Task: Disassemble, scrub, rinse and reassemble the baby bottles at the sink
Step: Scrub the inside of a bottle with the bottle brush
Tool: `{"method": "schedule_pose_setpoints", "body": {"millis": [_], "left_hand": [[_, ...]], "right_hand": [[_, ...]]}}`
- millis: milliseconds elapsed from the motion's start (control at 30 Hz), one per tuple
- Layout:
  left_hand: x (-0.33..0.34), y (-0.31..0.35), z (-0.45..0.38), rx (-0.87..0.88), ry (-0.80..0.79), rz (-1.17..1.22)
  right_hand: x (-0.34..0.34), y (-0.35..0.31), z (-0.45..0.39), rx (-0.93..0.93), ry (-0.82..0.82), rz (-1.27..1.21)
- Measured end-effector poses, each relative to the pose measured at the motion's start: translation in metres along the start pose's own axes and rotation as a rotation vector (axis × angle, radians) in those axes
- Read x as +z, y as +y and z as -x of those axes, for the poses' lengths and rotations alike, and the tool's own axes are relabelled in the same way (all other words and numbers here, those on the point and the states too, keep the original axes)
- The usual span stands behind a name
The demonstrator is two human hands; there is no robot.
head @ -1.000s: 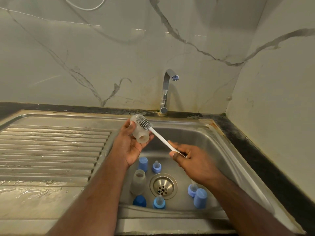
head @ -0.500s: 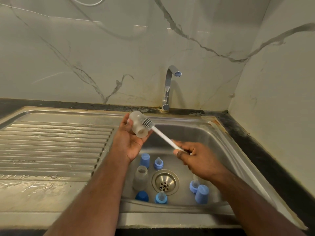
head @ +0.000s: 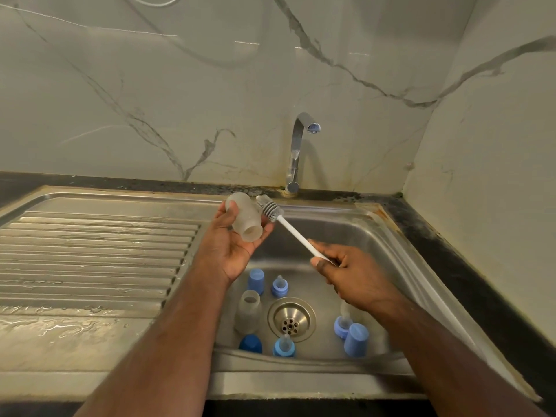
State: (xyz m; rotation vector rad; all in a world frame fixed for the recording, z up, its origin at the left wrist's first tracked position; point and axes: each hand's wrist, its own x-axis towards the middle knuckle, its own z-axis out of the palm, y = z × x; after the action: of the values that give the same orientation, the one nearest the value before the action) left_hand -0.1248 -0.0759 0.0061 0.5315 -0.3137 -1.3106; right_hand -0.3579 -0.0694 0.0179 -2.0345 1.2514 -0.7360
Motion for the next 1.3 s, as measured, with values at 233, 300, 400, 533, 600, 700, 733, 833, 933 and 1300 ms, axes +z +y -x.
{"method": "schedule_pose_setpoints", "body": {"millis": [233,300,400,533,600,700,733,833,933,1300], "left_hand": [[-0.004,0.006,-0.001,-0.017,0.062,0.029],[-0.004,0.007,-0.001,-0.003,0.046,0.069],[-0.004,0.006,-0.002,0.025,0.004,0.091],[-0.002,0.008,-0.001,0.058,-0.01,0.12],[0.0,0.008,0.0,0.052,0.001,0.139],[-0.002,0.007,0.0,0.041,0.026,0.153],[-0.002,0.007,-0.001,0.046,0.032,0.148],[0.0,0.008,0.001,0.043,0.038,0.144],[0.001,0.006,0.003,0.029,0.049,0.135],[0.006,0.004,0.009,-0.039,-0.03,-0.001]], "right_hand": [[-0.001,-0.005,0.006,-0.005,-0.04,-0.066],[-0.004,-0.004,0.005,0.016,-0.013,-0.064],[-0.004,-0.009,0.012,-0.013,-0.027,-0.137],[-0.004,-0.01,0.008,-0.001,-0.027,-0.064],[-0.006,-0.008,0.007,0.008,0.005,-0.038],[-0.004,-0.01,0.013,-0.04,-0.025,-0.123],[-0.003,-0.011,0.014,-0.048,-0.042,-0.127],[-0.002,-0.008,0.006,-0.034,-0.013,-0.054],[-0.004,-0.006,0.007,-0.041,0.001,-0.097],[0.004,0.001,0.005,-0.075,-0.04,-0.05]]}}
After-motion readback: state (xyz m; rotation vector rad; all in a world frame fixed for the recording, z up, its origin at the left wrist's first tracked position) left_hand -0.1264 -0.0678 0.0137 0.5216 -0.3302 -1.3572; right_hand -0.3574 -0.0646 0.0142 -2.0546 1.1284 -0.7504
